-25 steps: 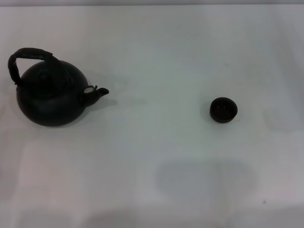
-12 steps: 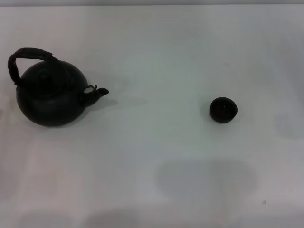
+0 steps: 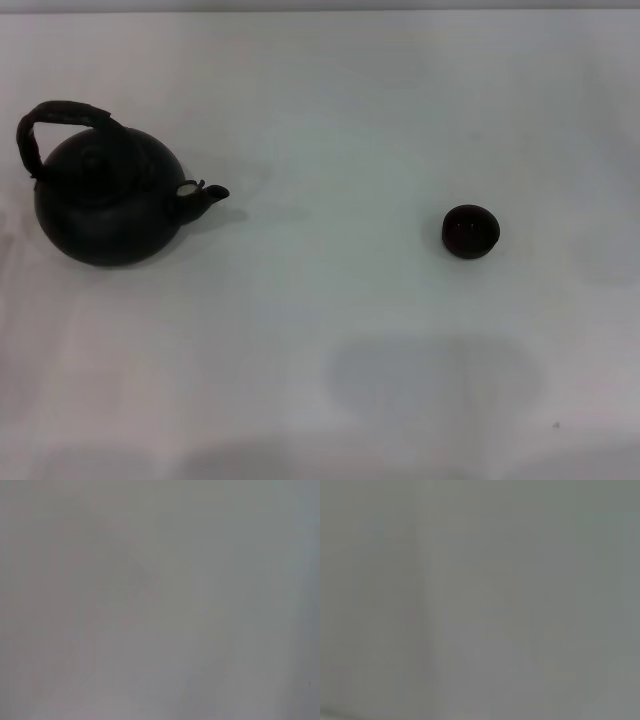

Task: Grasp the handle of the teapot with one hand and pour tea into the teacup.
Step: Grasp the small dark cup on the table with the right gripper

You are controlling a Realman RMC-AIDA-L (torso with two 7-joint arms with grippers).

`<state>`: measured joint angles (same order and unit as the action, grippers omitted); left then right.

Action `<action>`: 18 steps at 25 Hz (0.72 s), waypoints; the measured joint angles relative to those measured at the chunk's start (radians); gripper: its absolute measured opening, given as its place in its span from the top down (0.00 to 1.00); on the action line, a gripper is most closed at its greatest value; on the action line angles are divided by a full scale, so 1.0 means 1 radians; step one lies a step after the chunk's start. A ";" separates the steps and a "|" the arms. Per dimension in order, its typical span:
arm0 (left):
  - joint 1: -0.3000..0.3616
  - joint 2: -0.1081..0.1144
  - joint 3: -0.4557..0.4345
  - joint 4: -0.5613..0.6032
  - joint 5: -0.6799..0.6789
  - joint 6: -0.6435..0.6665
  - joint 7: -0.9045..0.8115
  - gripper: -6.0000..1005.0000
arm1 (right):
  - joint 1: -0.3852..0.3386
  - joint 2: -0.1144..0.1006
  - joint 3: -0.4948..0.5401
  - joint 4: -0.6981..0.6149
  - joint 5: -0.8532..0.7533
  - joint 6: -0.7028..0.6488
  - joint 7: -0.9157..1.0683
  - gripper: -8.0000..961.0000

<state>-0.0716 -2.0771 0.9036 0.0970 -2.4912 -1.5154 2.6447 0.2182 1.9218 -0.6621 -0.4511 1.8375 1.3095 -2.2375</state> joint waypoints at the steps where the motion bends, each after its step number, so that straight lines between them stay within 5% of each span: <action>1: 0.001 0.000 0.000 -0.003 0.000 0.000 0.000 0.24 | -0.001 -0.007 0.000 -0.039 -0.057 0.016 0.050 0.11; 7: -0.004 0.000 0.000 -0.011 0.000 0.003 -0.004 0.24 | 0.024 -0.024 -0.001 -0.235 -0.354 0.163 0.295 0.11; 18: -0.033 0.003 0.000 -0.007 0.012 0.004 -0.005 0.24 | 0.160 0.049 -0.057 -0.438 -0.705 0.328 0.498 0.11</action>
<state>-0.1041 -2.0738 0.9035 0.0903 -2.4797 -1.5113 2.6399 0.3783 1.9704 -0.7187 -0.8896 1.1323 1.6374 -1.7394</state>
